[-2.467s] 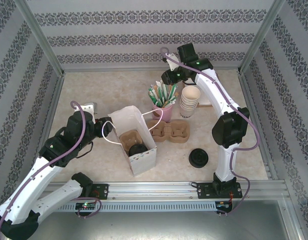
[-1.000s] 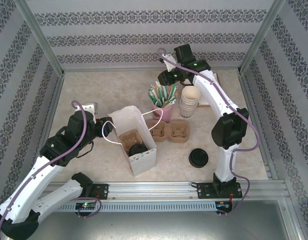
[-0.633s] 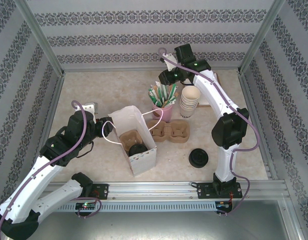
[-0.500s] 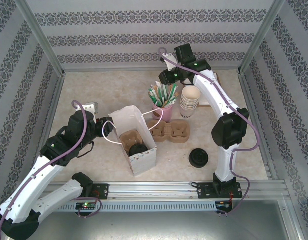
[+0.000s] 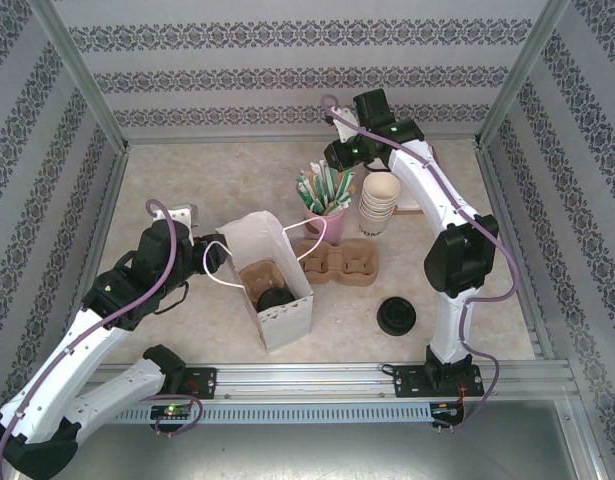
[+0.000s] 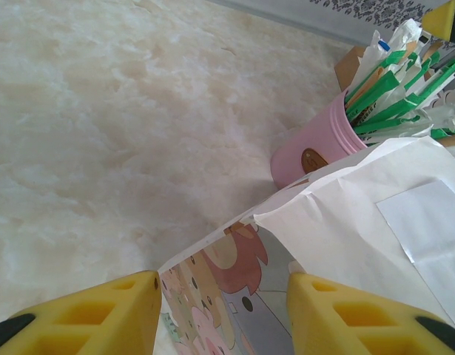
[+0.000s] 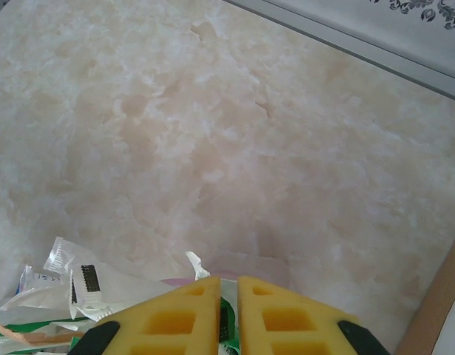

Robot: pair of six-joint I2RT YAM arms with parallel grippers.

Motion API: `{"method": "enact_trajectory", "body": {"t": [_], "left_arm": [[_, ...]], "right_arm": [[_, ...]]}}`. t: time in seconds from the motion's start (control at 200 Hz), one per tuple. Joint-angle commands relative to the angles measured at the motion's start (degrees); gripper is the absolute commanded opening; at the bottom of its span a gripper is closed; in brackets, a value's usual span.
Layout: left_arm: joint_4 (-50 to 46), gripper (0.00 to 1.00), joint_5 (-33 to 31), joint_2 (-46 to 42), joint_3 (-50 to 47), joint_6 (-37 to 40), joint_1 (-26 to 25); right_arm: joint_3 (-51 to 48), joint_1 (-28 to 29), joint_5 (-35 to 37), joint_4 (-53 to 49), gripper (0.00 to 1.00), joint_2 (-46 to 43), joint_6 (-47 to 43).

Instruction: Pack the takeout coffee

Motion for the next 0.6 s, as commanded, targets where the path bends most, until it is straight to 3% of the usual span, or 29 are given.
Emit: {"method": "enact_trajectory", "body": {"t": [0.0,0.08,0.595], "left_arm": [[-0.44,0.49,0.59,0.03,1.13,-0.59,0.22],[-0.50,0.49,0.60,0.12,1.22,-0.50,0.22],[0.05,0.50,0.17,-0.54,1.54,-0.83,0.23]], "right_arm": [[-0.54,-0.27,-1.45,0.72,0.11,-0.72,-0.04],[-0.53,-0.27,-1.33,0.70,0.00,-0.85,-0.06],[-4.09,0.03,3.38,6.55,0.00,-10.42,3.04]]}}
